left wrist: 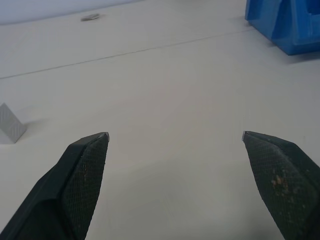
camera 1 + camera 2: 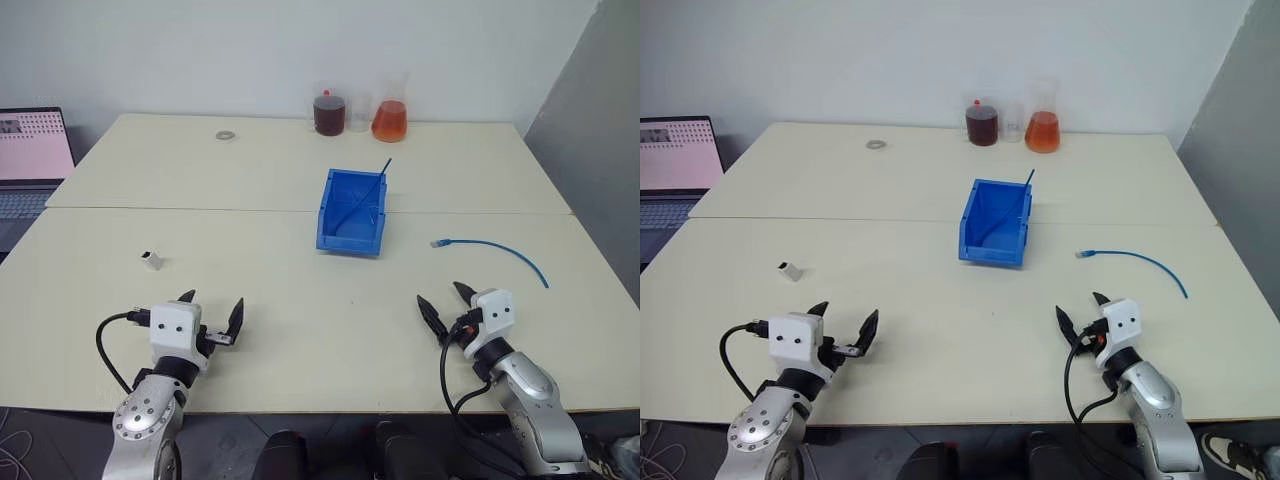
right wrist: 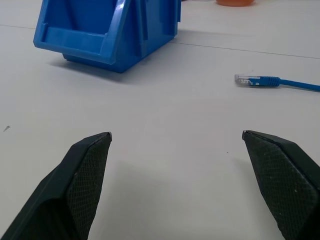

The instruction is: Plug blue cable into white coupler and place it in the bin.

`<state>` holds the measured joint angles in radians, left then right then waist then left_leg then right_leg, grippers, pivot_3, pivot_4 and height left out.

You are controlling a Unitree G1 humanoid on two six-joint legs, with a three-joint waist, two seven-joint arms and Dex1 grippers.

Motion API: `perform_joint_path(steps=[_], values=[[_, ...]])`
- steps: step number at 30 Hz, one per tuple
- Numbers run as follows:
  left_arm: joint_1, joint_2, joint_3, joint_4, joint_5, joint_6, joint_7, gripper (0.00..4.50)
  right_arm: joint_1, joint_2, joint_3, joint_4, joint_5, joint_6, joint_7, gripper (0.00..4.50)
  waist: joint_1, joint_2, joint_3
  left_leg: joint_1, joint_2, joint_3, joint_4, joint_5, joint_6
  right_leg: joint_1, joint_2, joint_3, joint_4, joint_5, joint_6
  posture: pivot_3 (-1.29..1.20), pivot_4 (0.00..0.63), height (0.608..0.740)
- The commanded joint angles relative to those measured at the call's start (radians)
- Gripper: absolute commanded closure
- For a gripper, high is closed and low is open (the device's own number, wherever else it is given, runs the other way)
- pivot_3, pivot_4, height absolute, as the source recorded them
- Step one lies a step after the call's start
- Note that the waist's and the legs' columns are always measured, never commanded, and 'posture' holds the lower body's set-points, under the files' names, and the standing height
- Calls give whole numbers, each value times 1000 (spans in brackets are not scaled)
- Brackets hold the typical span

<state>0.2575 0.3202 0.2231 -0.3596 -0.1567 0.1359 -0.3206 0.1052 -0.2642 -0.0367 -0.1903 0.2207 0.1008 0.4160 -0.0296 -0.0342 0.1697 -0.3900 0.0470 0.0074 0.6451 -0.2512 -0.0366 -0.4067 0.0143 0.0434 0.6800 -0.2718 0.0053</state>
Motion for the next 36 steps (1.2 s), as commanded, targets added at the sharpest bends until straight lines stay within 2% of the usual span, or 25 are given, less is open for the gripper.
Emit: perform_joint_path(steps=[1, 4, 9, 13, 17, 21, 25, 31, 36], values=[[-17, 9, -6, -13, -18, -34, -29, 0, -6, -3, -16, -11, 16, -48, 20, 50, 0, 0, 0, 0, 0, 0, 0, 0, 0, 0, 0, 0, 0, 0, 0, 0, 150, 740], [-66, 42, -32, -31, -68, 12, -104, 0, -13, -11, -33, -44, 26, -77, 33, 50, 0, 0, 0, 0, 0, 0, 0, 0, 0, 0, 0, 0, 0, 0, 0, 0, 150, 740], [-248, 206, -119, -113, -253, 280, -317, 0, -83, -111, -158, -67, 96, -20, 54, 50, 3, 1, 1, 0, -1, 0, 0, 0, 0, 0, 1, -1, 0, 0, 1, 0, 150, 740], [-421, 306, -190, -129, -311, 464, -381, 0, -192, -251, -242, 47, 132, 88, 90, 50, 1, 1, 2, 0, -3, 2, 1, 0, 0, 0, 2, 0, 0, 2, 3, 0, 150, 740], [-553, 362, -250, -138, -342, 560, -436, 0, -318, -369, -291, 225, 161, 182, 140, 50, -3, 1, 2, 0, -5, 2, 0, 0, 0, 1, 3, 1, -1, 1, 2, 0, 150, 740], [-638, 376, -323, -128, -292, 566, -448, 0, -430, -460, -291, 440, 120, 206, 177, 50, -3, 1, 3, 0, -4, 1, 0, 0, 0, 0, 5, 1, 0, 0, -1, 0, 150, 740], [-677, 373, -383, -114, -279, 565, -482, 0, -543, -528, -206, 672, 59, 220, 276, 50, -3, 2, 3, 0, -4, 2, 0, 0, 0, 0, 5, 1, 0, 0, -1, 0, 150, 740], [-698, 359, -421, -59, -240, 505, -519, 0, -709, -546, -154, 984, -7, 209, 307, 50, -6, 4, 5, 0, -4, 2, 0, 0, 0, 0, 5, 2, 0, 0, -1, 0, 150, 740], [-701, 355, -428, -43, -228, 472, -550, 0, -792, -546, -122, 1168, -46, 239, 345, 50, -3, 4, 5, -1, -4, 3, 0, 0, 0, 0, 5, 2, 0, 0, -1, 0, 150, 740]])
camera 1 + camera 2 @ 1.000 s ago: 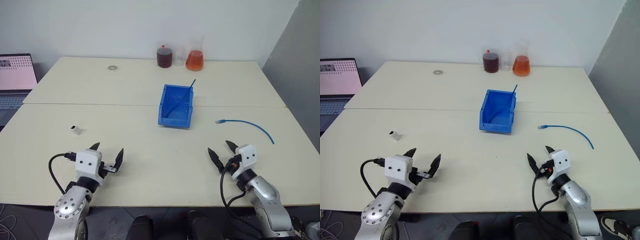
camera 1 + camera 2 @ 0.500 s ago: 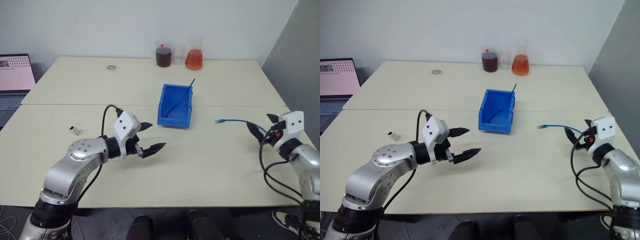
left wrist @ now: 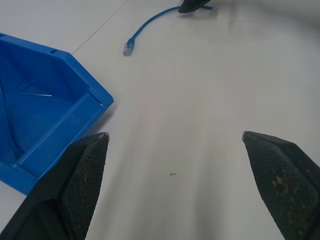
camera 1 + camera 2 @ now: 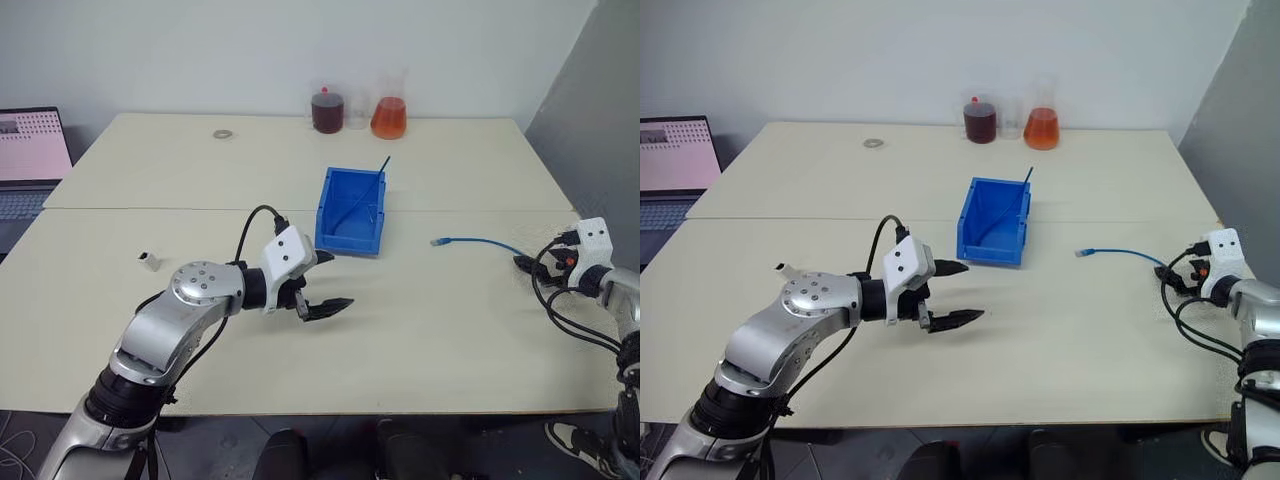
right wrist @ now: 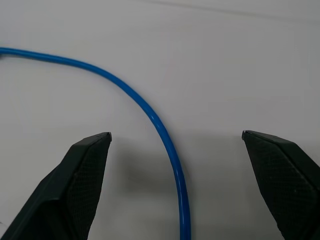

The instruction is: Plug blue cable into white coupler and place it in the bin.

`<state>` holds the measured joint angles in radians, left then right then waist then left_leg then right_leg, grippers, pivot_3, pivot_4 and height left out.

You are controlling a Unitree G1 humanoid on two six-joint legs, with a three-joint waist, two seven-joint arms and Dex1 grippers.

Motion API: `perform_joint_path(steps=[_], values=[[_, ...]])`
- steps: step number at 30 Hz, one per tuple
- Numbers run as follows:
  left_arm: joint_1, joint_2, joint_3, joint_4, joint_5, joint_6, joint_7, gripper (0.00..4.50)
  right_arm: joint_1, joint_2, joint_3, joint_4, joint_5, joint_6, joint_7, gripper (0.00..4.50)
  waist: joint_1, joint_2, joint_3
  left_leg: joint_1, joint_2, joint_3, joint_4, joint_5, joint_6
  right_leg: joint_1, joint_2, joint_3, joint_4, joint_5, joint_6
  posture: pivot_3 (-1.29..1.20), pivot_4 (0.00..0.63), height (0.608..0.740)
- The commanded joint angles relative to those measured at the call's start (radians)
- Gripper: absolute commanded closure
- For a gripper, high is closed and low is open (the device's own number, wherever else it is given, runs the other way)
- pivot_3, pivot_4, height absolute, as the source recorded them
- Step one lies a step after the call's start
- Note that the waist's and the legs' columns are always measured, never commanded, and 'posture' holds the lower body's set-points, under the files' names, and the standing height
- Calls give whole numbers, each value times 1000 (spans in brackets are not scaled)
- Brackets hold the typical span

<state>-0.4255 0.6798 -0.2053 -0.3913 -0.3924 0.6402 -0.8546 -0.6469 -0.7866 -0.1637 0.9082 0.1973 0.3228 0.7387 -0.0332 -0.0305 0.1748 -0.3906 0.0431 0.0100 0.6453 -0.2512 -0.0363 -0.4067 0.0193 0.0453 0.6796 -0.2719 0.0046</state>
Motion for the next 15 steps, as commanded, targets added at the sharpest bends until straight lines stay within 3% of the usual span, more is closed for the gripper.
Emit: perform_joint_path(steps=[1, 7, 15], values=[[-18, -7, 2, -10, 10, -34, -17, 0, -51, -24, 8, 94, -29, 20, 22, 420, -1, 0, 0, 0, 0, 0, 0, 0, 0, 0, 0, 0, 0, 0, 0, 0, 150, 740], [-17, -2, 23, -7, 3, -35, -32, 0, -51, -27, 35, 108, -66, -36, 85, 1619, 0, 0, 0, 0, 0, 0, 0, 0, 0, 0, -1, 0, 0, 0, 0, 0, 150, 740], [-22, 6, 40, 5, 1, -33, -44, 0, 3, -47, 65, 53, -111, -220, 158, 3721, 0, 0, 0, 0, 0, 0, 0, 0, 0, 0, -1, 0, 0, 0, 0, 0, 150, 740]])
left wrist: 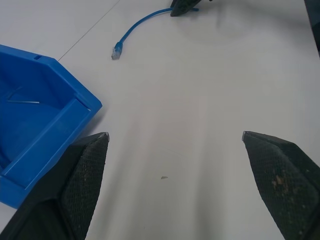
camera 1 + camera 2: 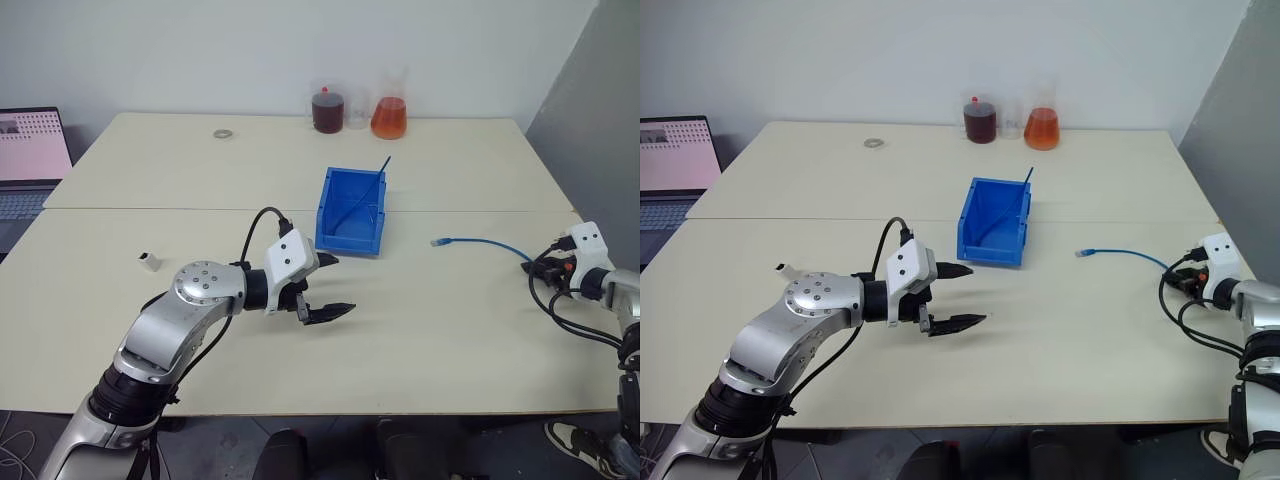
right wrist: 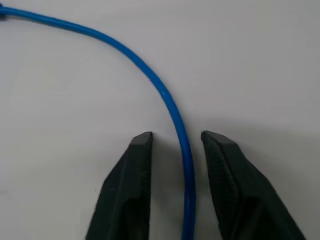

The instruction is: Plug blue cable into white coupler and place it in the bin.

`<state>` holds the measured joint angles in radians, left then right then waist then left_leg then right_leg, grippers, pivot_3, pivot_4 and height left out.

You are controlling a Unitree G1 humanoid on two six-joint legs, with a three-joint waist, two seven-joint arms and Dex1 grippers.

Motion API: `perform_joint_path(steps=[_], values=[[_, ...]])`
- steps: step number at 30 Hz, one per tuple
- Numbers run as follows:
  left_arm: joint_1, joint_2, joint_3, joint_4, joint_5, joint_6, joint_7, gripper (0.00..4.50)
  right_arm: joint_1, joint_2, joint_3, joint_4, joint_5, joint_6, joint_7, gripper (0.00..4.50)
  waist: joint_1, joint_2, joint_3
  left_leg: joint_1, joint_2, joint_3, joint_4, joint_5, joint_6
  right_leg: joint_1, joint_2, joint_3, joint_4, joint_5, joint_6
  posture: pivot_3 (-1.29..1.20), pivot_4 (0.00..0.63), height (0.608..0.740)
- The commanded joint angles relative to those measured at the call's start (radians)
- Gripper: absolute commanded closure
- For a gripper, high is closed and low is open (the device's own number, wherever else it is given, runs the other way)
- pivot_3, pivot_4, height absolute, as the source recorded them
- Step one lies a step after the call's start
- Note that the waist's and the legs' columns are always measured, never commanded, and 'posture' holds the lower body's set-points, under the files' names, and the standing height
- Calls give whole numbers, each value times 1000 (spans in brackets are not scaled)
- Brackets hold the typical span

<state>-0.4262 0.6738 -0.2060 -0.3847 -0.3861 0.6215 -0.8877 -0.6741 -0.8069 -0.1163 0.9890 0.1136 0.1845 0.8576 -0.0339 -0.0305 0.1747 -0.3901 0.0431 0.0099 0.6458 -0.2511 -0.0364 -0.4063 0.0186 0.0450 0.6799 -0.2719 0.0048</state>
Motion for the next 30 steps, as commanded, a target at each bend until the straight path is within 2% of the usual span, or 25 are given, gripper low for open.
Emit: perform_joint_path(steps=[1, 3, 8, 12, 16, 20, 25, 30], values=[[-18, 19, 49, 1, -7, -15, -14, 0, 37, -36, 19, -37, -31, -105, 58, 3987, 1, 0, 0, 0, 0, 0, 0, 0, 0, 0, 0, 0, 0, 0, 0, 0, 150, 740], [-4, 37, 67, 1, -10, -15, -24, 0, 44, -55, 17, -54, -28, -127, 98, 4441, 1, 0, 0, 0, 0, 0, 0, 0, 0, 0, 0, 0, 0, 0, 0, 0, 150, 740], [116, 151, 144, -33, -26, 2, -77, 0, 159, -121, 12, -290, 29, -97, 279, 4441, -2, 1, 1, 0, 1, 0, -1, 0, 0, 0, -1, 0, 0, 0, 0, 0, 150, 740], [262, 243, 214, -52, -6, -39, -106, 0, 325, -138, -20, -597, 107, 22, 322, 4441, -4, 2, 1, 1, 3, -2, -1, 0, 0, 0, -2, -1, 0, -1, -1, 0, 150, 740], [391, 272, 280, -39, -3, -67, -110, 0, 453, -86, -17, -893, 165, 128, 260, 4441, -1, 2, 1, 2, 4, -2, -1, 0, 0, 0, -2, -1, 1, -1, -1, 0, 150, 740], [447, 273, 328, 21, 8, -99, -102, 0, 499, 13, 59, -1122, 165, 235, 155, 4441, 0, 2, 1, 2, 4, -3, 0, 0, 0, 0, -2, -1, 2, -1, 0, 0, 150, 740], [516, 281, 377, 64, 21, -131, -112, 0, 504, 112, 163, -1276, 144, 334, 51, 4441, 2, 2, 1, 2, 4, -2, -1, 0, 0, 0, -3, -1, 1, -1, 0, 0, 150, 740], [548, 277, 396, 63, 18, -139, -110, 0, 523, 148, 194, -1354, 165, 393, 13, 4441, 6, 2, 2, -4, 4, -2, 0, 0, 0, -4, -4, -2, 1, -1, 1, 0, 150, 740]])
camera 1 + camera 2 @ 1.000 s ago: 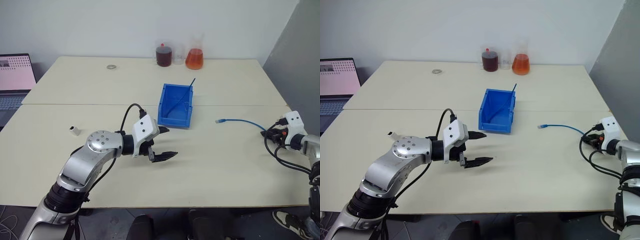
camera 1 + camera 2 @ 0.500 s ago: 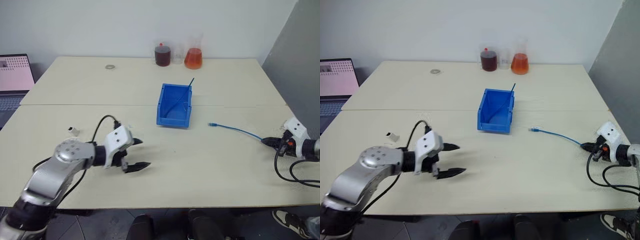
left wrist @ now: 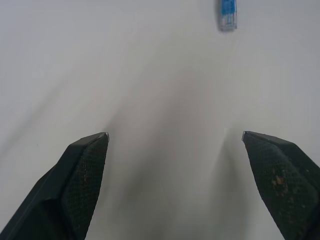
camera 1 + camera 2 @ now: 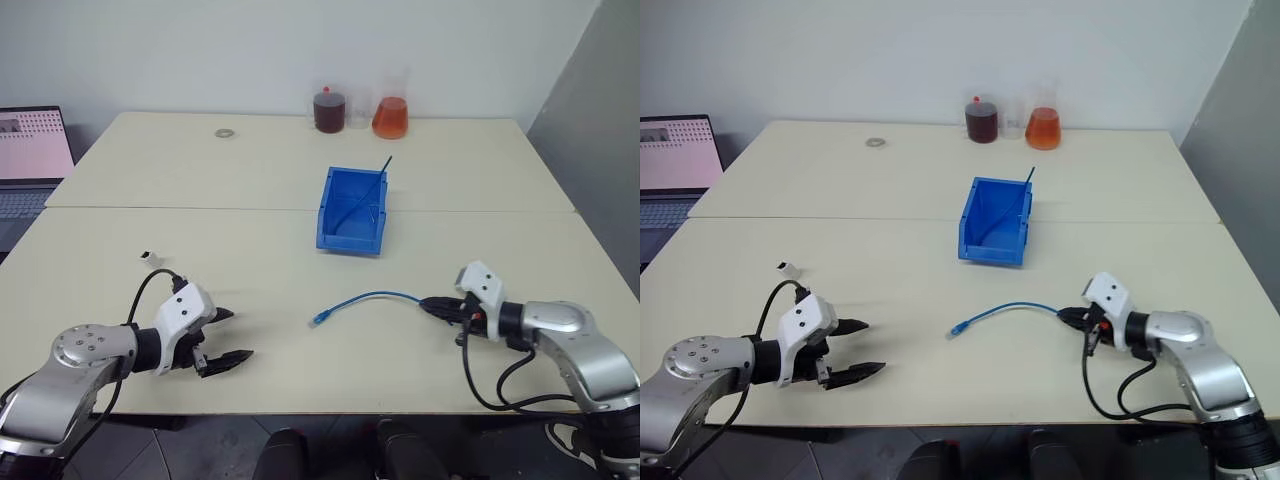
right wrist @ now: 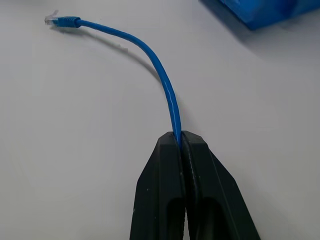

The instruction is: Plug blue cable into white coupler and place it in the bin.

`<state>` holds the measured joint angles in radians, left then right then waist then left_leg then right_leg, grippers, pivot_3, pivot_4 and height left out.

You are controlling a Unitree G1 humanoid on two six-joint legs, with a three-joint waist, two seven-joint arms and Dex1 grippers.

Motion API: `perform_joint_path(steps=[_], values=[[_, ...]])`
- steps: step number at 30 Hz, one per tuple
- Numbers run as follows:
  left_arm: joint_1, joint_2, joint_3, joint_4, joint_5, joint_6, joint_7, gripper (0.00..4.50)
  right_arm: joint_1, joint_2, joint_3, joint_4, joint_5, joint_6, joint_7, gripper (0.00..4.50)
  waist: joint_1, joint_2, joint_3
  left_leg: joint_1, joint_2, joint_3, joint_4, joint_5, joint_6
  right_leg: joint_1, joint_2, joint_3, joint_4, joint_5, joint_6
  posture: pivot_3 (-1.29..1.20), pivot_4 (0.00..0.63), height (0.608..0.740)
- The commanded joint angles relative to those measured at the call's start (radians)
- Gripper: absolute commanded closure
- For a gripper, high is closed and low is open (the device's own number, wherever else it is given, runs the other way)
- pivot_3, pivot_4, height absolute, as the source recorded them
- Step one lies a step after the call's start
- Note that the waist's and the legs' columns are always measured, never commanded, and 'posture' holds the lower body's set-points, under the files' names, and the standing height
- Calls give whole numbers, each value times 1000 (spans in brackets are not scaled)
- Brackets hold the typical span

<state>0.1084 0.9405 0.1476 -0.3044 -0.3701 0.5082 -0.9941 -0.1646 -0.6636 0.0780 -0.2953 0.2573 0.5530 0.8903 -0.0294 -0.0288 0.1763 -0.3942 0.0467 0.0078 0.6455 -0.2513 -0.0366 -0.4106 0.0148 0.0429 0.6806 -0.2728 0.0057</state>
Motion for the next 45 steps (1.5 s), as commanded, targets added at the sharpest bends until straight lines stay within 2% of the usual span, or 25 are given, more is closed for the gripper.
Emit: perform_joint_path(steps=[1, 11, 21, 24, 31, 39, 45], values=[[21, 9, 45, -21, 0, -26, -3, 0, 22, 8, 2, -78, 22, 25, -23, 4441, 2, 0, 0, 0, 0, 0, 0, 0, 0, 0, 0, 0, 0, 0, 0, 0, 150, 740], [16, -3, 29, -59, -8, -7, 15, 0, 10, 113, -21, -71, 56, 144, -156, 4441, -1, -1, 0, 1, 0, -1, 0, 0, 0, 0, 0, -1, 1, 0, 0, 0, 150, 740], [-25, -13, 15, -55, -23, 17, 19, 0, 27, 111, 9, -104, 79, 183, -154, 4441, -1, -1, 0, 0, 0, -1, 0, 0, 0, 0, 0, -1, 0, 0, 0, 0, 150, 740], [-28, -18, 13, -54, -24, 17, 20, 0, 31, 112, 4, -103, 82, 180, -162, 3904, -1, -1, 0, 0, 0, -1, 0, 0, 0, 0, 0, -1, 0, 0, 0, 0, 150, 740], [-26, -30, -1, -59, -24, 18, 17, 0, 24, 74, -6, -114, 90, 150, -139, 2106, -1, -1, 0, 0, 0, -1, 0, 0, 0, 0, 1, -1, 0, 0, 0, 0, 150, 740], [-50, -77, -56, -79, -10, 48, 76, 0, 45, -78, -6, -190, 139, 94, 39, 159, 0, -2, 0, 0, 0, -1, 0, 0, 0, 0, 1, -1, 0, 0, 0, 0, 150, 740], [-89, -180, -108, -51, 39, 52, 196, 0, 44, -140, -3, -245, 178, 75, 103, 57, 0, -3, -1, 0, -1, -2, 1, 0, 0, 1, 1, -2, 0, 0, 0, 0, 150, 740]])
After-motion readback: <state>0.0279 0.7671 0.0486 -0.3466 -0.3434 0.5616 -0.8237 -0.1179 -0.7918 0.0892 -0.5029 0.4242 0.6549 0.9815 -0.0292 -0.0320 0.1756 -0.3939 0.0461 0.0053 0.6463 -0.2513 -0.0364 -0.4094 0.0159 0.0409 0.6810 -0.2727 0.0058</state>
